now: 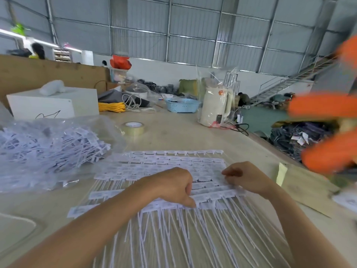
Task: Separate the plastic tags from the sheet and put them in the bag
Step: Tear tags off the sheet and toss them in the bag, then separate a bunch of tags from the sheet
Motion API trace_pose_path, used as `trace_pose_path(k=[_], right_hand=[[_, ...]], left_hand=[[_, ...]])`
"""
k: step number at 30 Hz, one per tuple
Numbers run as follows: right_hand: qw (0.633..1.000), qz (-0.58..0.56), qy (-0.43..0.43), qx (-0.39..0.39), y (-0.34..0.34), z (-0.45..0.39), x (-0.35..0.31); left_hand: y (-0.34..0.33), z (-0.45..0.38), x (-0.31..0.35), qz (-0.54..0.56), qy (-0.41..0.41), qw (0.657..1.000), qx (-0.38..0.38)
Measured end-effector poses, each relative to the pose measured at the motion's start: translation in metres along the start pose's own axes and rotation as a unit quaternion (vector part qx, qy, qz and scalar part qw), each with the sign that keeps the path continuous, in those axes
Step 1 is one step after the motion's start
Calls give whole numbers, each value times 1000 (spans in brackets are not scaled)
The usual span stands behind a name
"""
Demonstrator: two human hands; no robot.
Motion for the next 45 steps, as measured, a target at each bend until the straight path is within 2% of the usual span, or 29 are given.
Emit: trace_pose_path(k=[4, 7, 10, 12, 13, 16, 18, 19, 21, 24, 26, 27, 29, 31, 34, 38, 41, 45], right_hand=[[996, -31, 26, -80, 7, 9, -4], [993, -20, 14, -113, 15, 16, 2], [993, -41, 22, -105, 25, 19, 3], [990, -116, 39, -71, 34, 21, -3], [979, -192, 46, -51, 39, 21, -6], [901, -432, 21, -21, 40, 14, -10], [878, -478, -20, -32, 24, 10, -15], [882, -467, -38, -49, 12, 10, -18], [913, -395, -61, -79, -10, 10, -18], [948, -301, -63, -77, -27, 8, -15], [954, -290, -50, -62, -30, 5, -17], [954, -290, -46, -59, -32, 4, -18], [956, -286, -37, -55, -35, 4, -21], [957, -285, -24, -47, -36, 4, -23], [953, -301, -6, -34, -34, 3, -26], [948, -317, 8, -30, -32, 3, -27], [948, -315, 15, -32, -34, 4, -28], [943, -328, 3, -53, -38, 6, -31]], left_hand=[[2, 2, 2, 29, -2, 1000, -12], [19, 5, 6, 111, -19, 993, 45], [45, 12, 7, 160, -30, 978, 128], [59, 18, 1, 190, -24, 971, 145], [63, 21, -5, 208, -14, 969, 135], [66, 32, -26, 249, 24, 966, 65], [62, 36, -42, 244, 54, 968, 30], [58, 37, -49, 226, 70, 971, 18], [49, 37, -60, 168, 100, 981, -7], [42, 35, -70, 17, 139, 989, -43], [46, 27, -67, -75, 149, 986, -19], [49, 21, -61, -82, 142, 986, 26], [52, 8, -41, -26, 90, 986, 135], [43, -7, -17, 44, 25, 983, 178], [21, -28, 1, 100, -4, 984, 148], [9, -41, -5, 205, 32, 970, 129], [4, -37, -12, 221, 64, 966, 116], [12, -31, -14, 213, 58, 958, 183]])
Point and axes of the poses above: each hand's wrist, its own z-axis away from the middle knuckle, its own y-axis out of the back of the hand, x = y × z, the point moved 6 cm from there along -z, towards the middle knuckle, and after that the axes turned 6 degrees about -y, right-handed, at the moved point
